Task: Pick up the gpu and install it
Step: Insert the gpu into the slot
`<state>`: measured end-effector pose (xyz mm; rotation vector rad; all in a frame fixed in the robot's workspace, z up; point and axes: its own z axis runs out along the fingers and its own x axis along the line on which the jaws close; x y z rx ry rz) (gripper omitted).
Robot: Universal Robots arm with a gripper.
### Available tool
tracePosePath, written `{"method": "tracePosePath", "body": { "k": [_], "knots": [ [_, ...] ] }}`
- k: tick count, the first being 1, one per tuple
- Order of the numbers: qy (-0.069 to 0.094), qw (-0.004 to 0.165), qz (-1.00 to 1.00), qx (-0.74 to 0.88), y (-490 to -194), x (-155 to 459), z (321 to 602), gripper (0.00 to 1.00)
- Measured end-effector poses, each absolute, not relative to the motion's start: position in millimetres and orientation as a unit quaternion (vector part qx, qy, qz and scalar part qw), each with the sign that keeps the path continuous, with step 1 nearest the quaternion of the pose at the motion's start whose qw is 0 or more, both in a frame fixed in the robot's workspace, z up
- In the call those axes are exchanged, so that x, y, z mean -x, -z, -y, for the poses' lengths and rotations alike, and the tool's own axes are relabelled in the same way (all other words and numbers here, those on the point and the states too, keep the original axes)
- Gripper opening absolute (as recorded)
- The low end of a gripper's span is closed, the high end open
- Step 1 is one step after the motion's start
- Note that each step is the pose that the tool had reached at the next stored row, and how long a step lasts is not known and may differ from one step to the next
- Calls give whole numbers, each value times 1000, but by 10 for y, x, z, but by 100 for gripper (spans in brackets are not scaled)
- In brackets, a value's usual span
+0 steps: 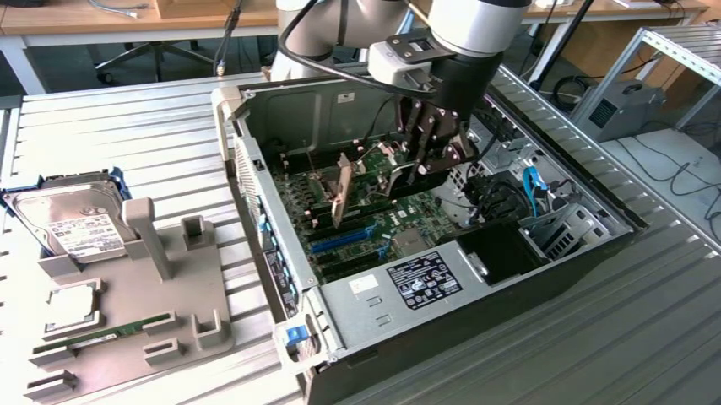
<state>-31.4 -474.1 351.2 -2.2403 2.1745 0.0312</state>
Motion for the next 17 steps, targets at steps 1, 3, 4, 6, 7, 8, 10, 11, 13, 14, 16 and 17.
{"method": "tracePosePath", "body": {
  "k": [1, 3, 4, 6, 7, 8, 10, 11, 13, 14, 16, 17],
  "knots": [
    [-10, 10, -696, 718, -3510, 314, 4742, 26],
    [-10, 10, -696, 718, -3505, 314, 4746, 26],
    [-10, 10, -696, 718, -3503, 314, 4747, 26],
    [-10, 10, -696, 718, -3500, 314, 4750, 26],
    [-10, 10, -696, 718, -3497, 314, 4751, 26],
    [-10, 10, -696, 718, -3495, 314, 4753, 26],
    [-10, 10, -696, 718, -3492, 314, 4755, 26],
    [-10, 10, -696, 718, -3490, 314, 4757, 26],
    [-10, 10, -696, 718, -3486, 315, 4759, 26],
    [-10, 10, -696, 718, -3484, 314, 4761, 26],
    [-10, 10, -696, 718, -3479, 315, 4764, 26],
    [-10, 10, -696, 718, -3477, 315, 4766, 26]
  ]
}}
